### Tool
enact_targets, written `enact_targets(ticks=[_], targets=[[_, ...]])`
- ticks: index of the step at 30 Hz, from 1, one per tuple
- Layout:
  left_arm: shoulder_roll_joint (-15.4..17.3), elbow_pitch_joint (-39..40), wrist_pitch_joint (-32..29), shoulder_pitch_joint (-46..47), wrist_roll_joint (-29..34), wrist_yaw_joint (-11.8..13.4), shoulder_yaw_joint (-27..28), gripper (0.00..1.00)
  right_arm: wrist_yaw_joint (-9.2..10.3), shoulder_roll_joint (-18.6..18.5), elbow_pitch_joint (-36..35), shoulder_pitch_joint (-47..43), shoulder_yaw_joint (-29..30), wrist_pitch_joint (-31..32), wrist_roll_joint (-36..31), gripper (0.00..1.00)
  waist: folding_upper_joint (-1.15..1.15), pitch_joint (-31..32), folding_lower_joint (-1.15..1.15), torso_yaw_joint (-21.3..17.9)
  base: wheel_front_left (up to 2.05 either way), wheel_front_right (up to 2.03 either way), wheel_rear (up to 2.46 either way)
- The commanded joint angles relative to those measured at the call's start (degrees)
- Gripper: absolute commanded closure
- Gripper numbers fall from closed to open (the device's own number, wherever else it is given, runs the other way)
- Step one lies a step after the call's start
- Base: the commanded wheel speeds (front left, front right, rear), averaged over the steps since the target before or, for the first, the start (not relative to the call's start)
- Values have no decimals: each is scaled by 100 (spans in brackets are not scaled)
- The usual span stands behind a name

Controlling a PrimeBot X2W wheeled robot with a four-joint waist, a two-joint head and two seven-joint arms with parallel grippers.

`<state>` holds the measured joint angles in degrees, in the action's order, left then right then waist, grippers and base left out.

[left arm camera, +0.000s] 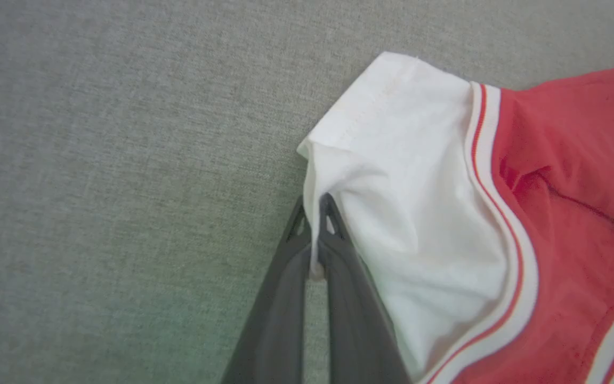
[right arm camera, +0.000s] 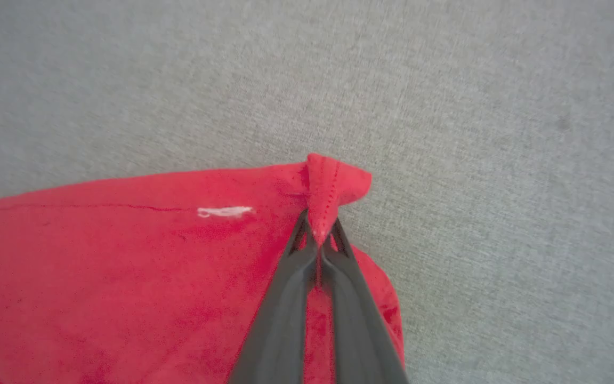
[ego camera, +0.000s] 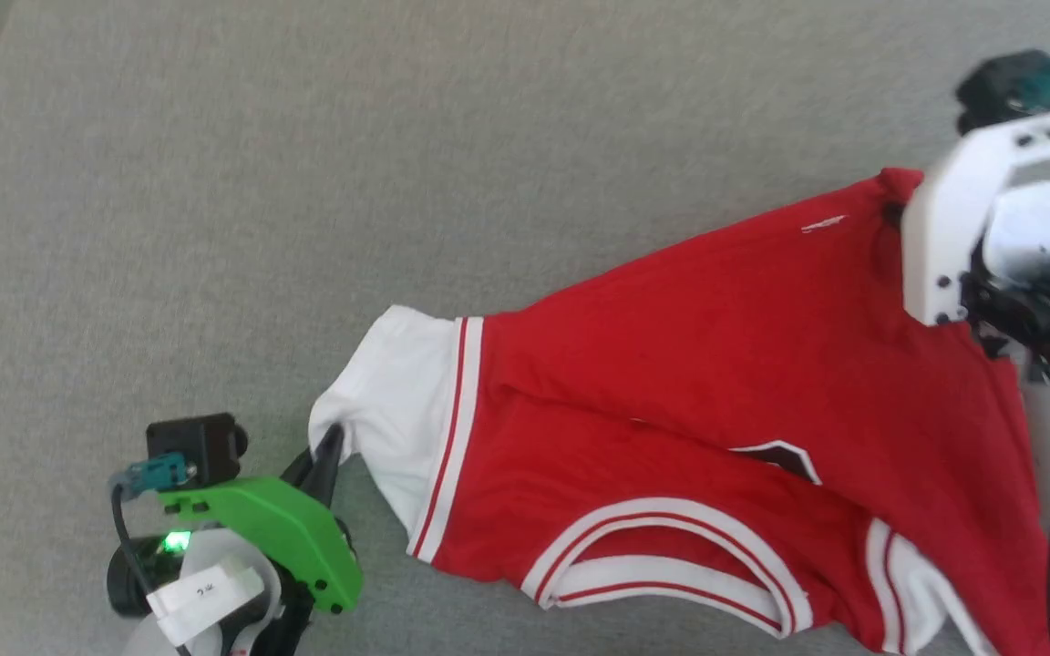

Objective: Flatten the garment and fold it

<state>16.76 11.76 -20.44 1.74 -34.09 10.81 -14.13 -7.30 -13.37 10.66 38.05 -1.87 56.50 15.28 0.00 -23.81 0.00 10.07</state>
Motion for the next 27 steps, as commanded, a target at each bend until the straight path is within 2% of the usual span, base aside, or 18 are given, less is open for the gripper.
enact_targets(ticks=[1,4,7,11,17,20,23,25,27], targets=[[57,9,-19,-105,39,63,28,100,-19,49,-224,-208,121,-131,181,100,0,798,0,-604,0,0,0],[71,52,-69,-252,21,137,40,100,-19,63,-847,-821,357,-129,620,100,0,1206,0,-825,0,0,0],[58,69,-90,-412,-15,211,60,100,-19,-57,-1503,-1629,567,123,981,100,0,1546,0,-980,0,0,0],[28,101,-70,-631,-61,318,110,100,-19,8,-2362,-2760,1017,472,1425,100,0,1883,0,-1132,0,0,0],[-86,216,-21,-921,-169,390,92,100,-19,453,-3112,-4162,1488,918,1925,100,0,2186,0,-1229,0,0,0],[-167,299,74,-958,-367,358,225,100,-19,625,-3298,-4429,1565,1030,2117,100,0,2278,0,-1253,0,0,0],[-188,412,145,-827,-574,253,389,100,-19,706,-3402,-4320,1694,1040,2257,100,0,2342,0,-1253,0,0,0],[-63,440,88,-569,-586,155,446,100,-19,664,-3418,-4055,1752,1061,2297,100,0,2349,0,-1232,0,0,0],[211,402,-57,-163,-362,53,392,100,-19,566,-3374,-3693,1820,1096,2329,100,0,2351,0,-1193,0,0,0]])
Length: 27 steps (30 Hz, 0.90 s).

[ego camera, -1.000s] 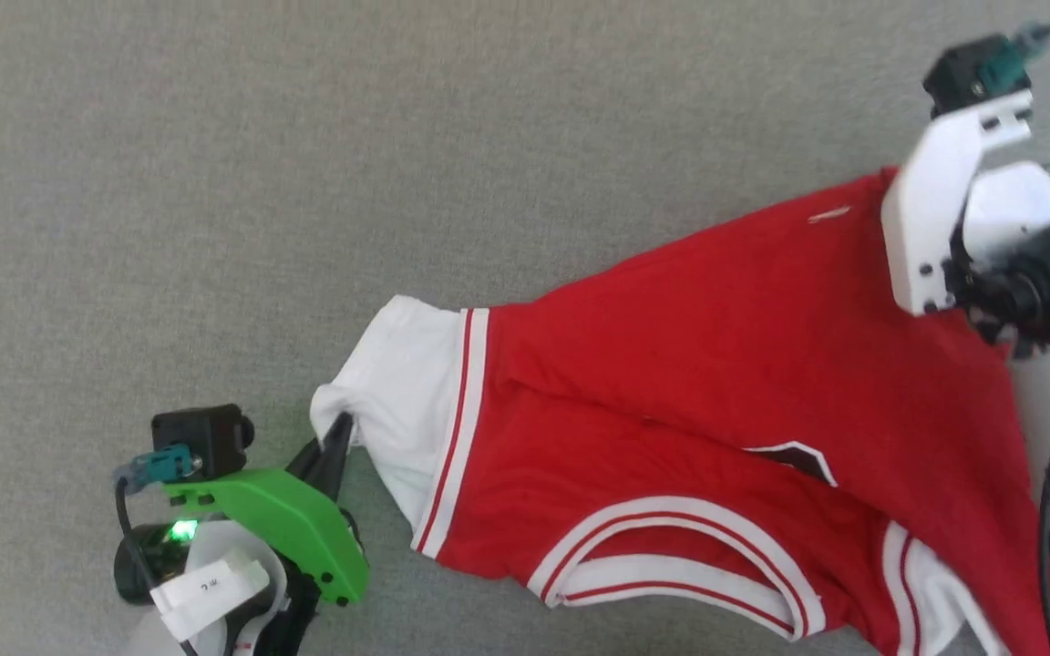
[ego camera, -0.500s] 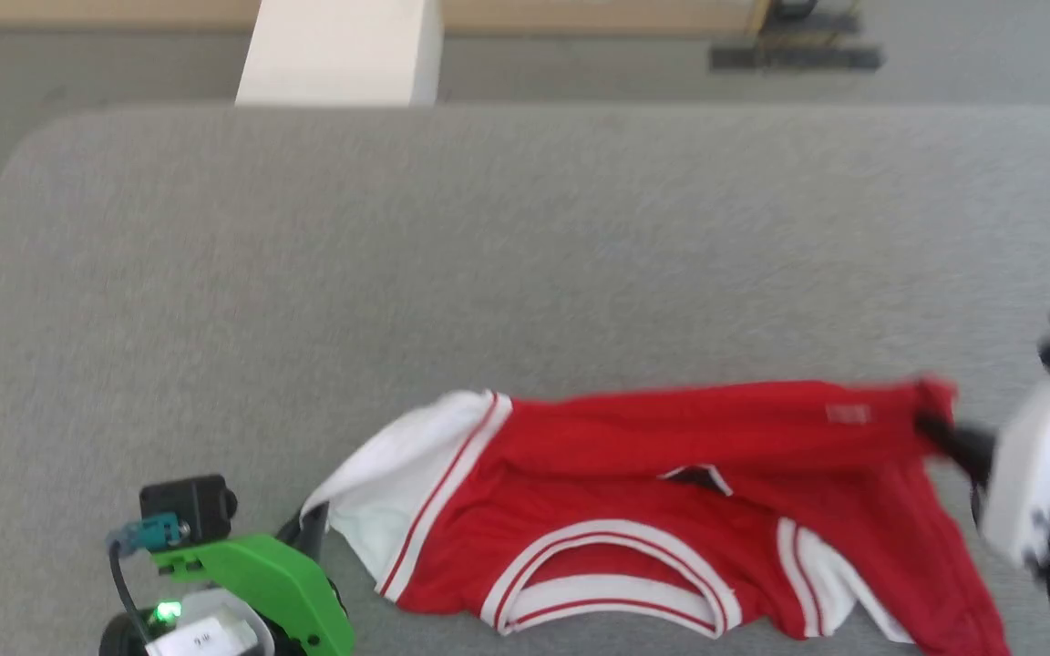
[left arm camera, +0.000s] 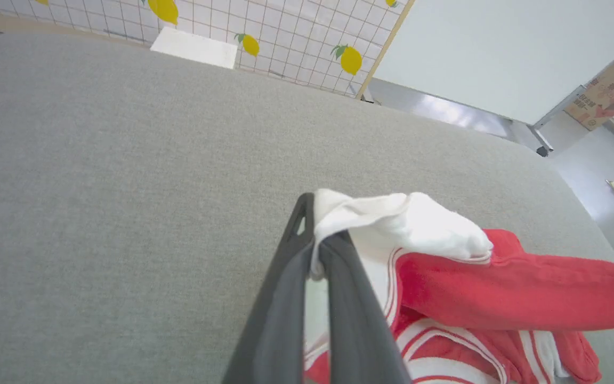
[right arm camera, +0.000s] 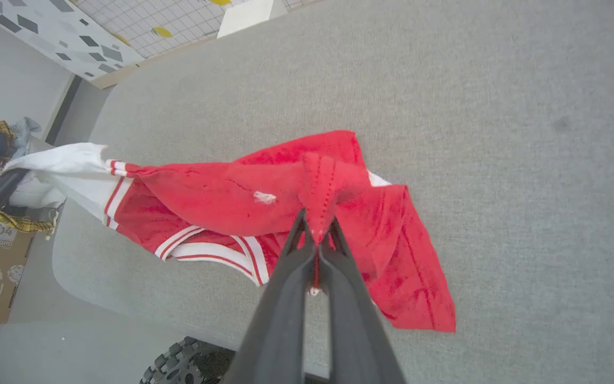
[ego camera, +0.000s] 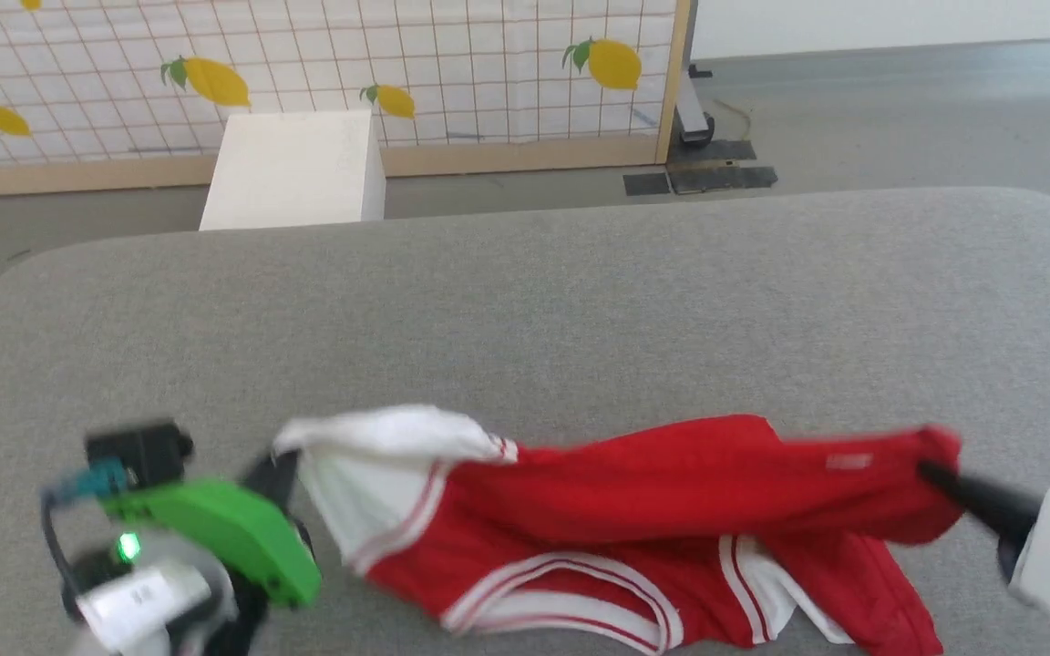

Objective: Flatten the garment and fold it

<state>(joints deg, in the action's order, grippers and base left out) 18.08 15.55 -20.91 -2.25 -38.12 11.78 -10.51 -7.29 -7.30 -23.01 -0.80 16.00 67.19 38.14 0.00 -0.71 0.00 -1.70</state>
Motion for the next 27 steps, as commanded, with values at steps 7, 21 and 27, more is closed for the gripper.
enact_targets(ticks=[7,21,27], targets=[[520,-402,-435,2476,355,-519,-108,100,-20,-616,425,1933,87,255,5,100,0,-180,0,111,0,0,0],[1032,-2719,-552,6744,1077,-1243,-228,100,-20,-551,1923,5827,-27,283,-997,100,0,-1632,0,11,0,0,0],[1215,-3566,52,8142,1612,-1247,-249,100,-20,-34,2739,7250,-10,-625,-1861,100,0,-2417,0,-193,0,0,0]])
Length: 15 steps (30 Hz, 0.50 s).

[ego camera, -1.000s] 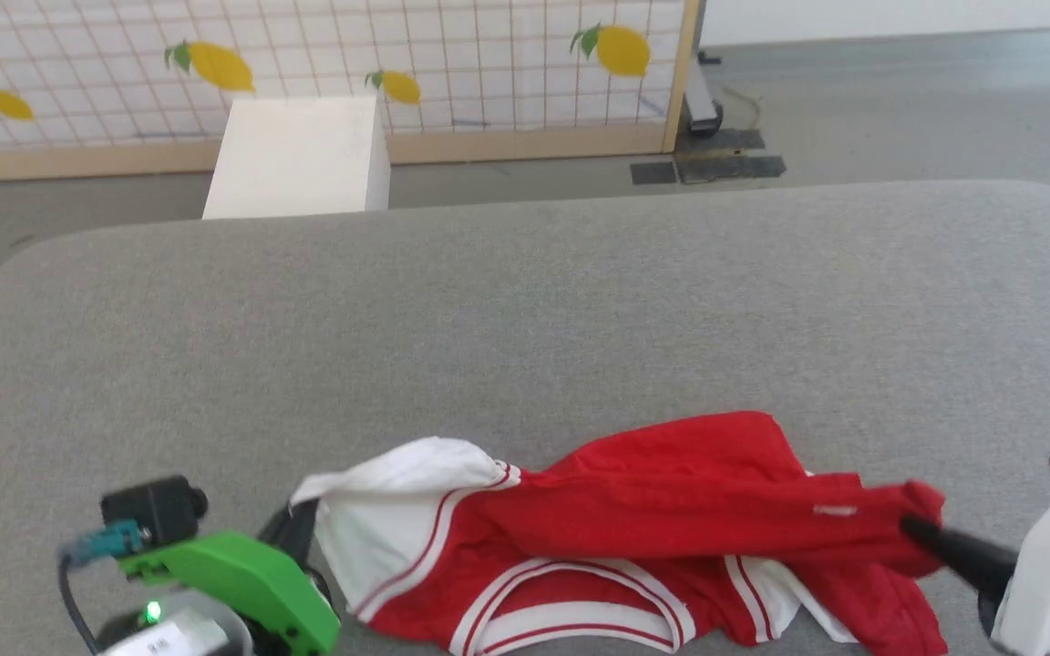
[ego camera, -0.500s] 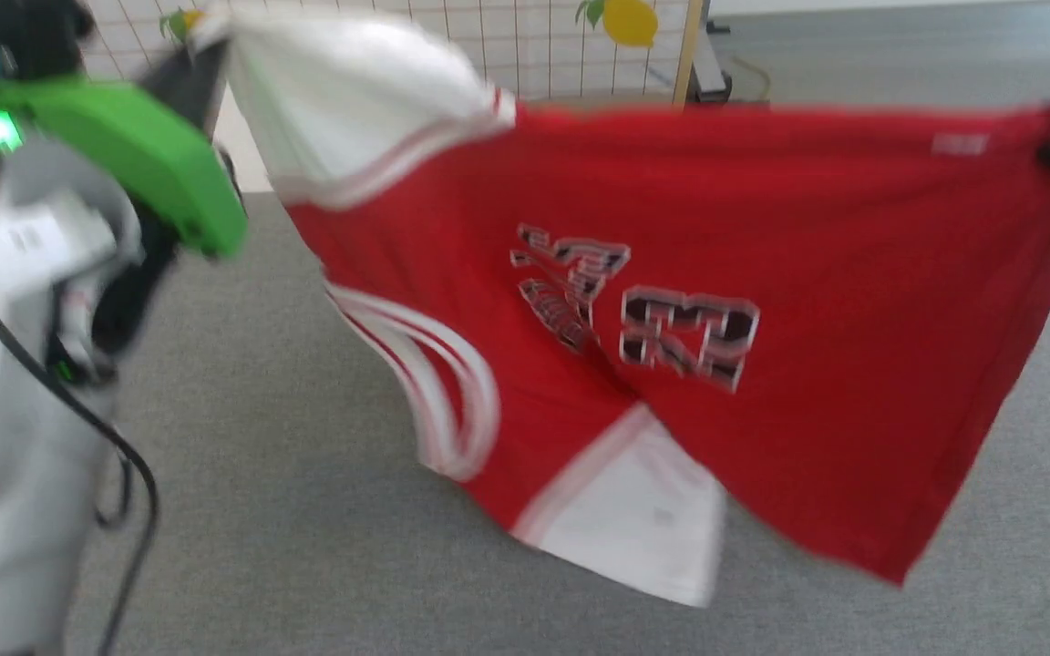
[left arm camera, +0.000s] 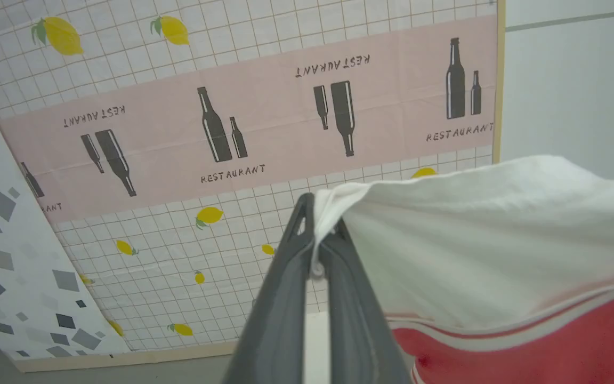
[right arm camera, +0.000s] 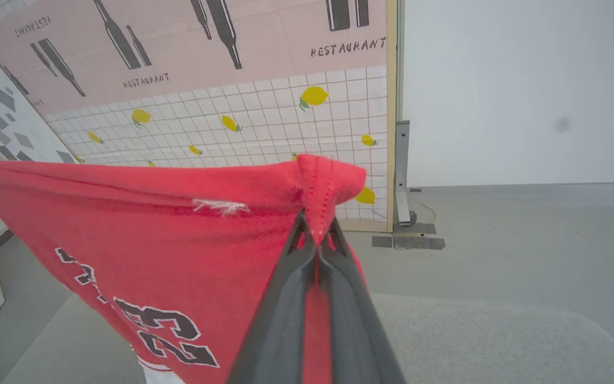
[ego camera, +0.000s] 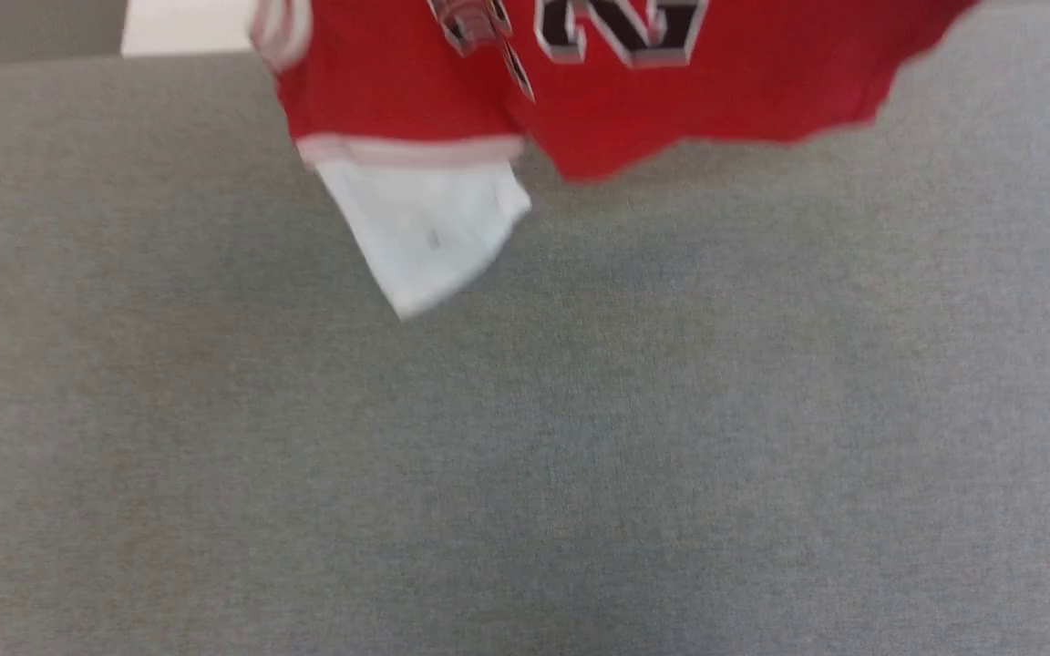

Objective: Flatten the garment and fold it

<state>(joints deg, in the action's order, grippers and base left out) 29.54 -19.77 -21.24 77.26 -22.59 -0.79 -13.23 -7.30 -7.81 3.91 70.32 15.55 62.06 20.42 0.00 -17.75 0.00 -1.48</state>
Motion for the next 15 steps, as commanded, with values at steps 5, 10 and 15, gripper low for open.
enact_targets(ticks=[5,10,15], targets=[[78,-493,998,1228,462,68,-2,100,-19,342,714,1084,43,-1092,-620,100,0,-1194,0,-331,0,0,0],[77,-917,1951,1962,772,98,-67,100,-19,465,1346,1848,125,-2193,-952,100,0,-1573,0,-382,0,0,0],[38,-1285,2649,2247,840,109,-67,100,-19,489,1871,2225,112,-3041,-1023,100,0,-1834,0,-346,0,0,0]])
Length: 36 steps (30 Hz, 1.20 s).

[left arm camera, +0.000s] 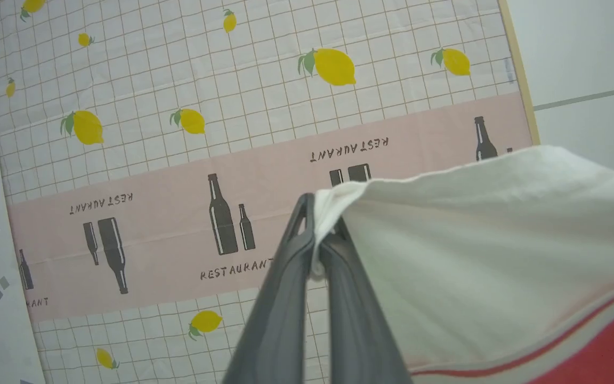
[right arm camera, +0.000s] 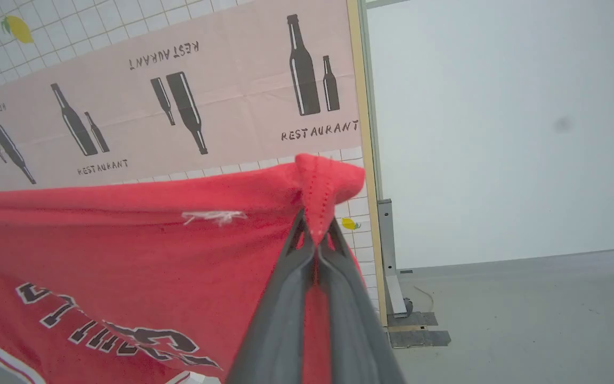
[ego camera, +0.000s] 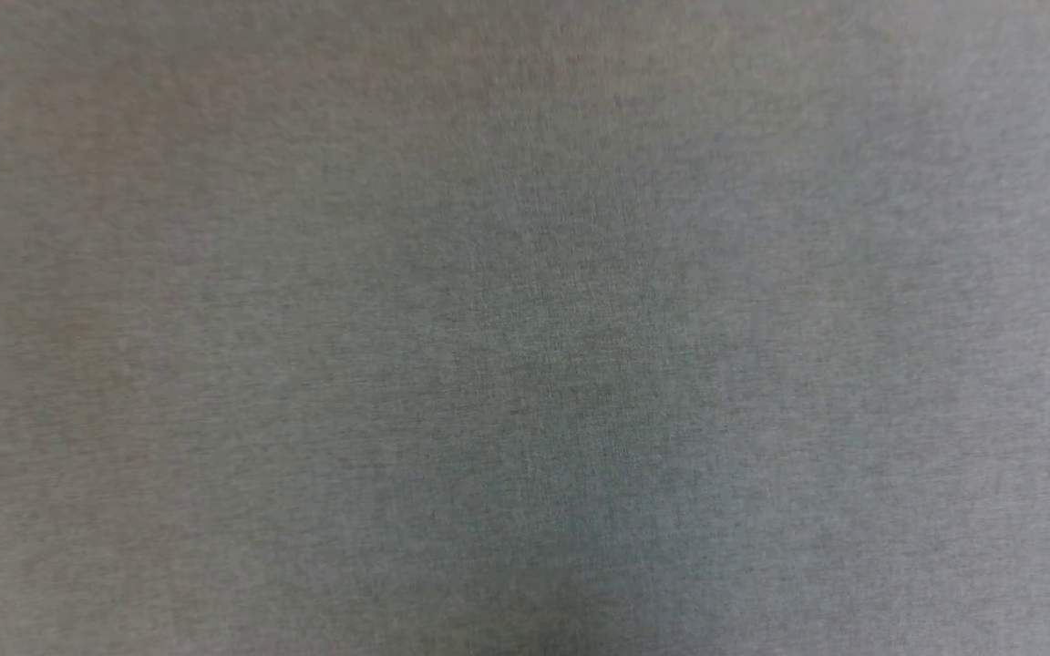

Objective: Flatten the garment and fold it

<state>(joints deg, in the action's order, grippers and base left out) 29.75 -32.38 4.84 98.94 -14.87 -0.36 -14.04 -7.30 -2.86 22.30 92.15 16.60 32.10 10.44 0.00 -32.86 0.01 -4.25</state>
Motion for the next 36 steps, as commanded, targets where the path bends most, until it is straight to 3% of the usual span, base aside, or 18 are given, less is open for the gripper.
enact_targets(ticks=[1,7,12,19,24,33,36], targets=[[-7,-98,161,92,38,59,30,100,-19,-5,156,75,-23,-153,27,100,0,-372,-1,-48,0,0,0],[-123,-491,553,-159,-157,-144,13,100,-19,-3,580,-104,-266,-405,192,100,0,-438,-1,106,0,0,0],[-303,-677,771,-651,-413,-355,-7,100,-19,-28,527,-749,-530,-428,624,100,0,-210,-1,294,0,0,0],[-676,-373,969,-2394,-993,-499,128,100,-19,-377,-86,-2829,-883,-589,1676,100,0,862,-1,658,0,0,0],[-833,458,992,-4218,-1306,-309,302,100,-19,-534,-628,-4531,-997,-714,2166,100,0,1662,-1,799,0,0,0],[-1233,2204,480,-8273,-1992,598,497,100,-19,-496,-1366,-7414,-1011,-846,2429,100,0,2639,-1,877,0,0,0],[-1303,2632,172,-9298,-2179,765,431,100,-19,-552,-1486,-7994,-1080,-957,2341,100,0,2803,-1,876,0,0,0]])
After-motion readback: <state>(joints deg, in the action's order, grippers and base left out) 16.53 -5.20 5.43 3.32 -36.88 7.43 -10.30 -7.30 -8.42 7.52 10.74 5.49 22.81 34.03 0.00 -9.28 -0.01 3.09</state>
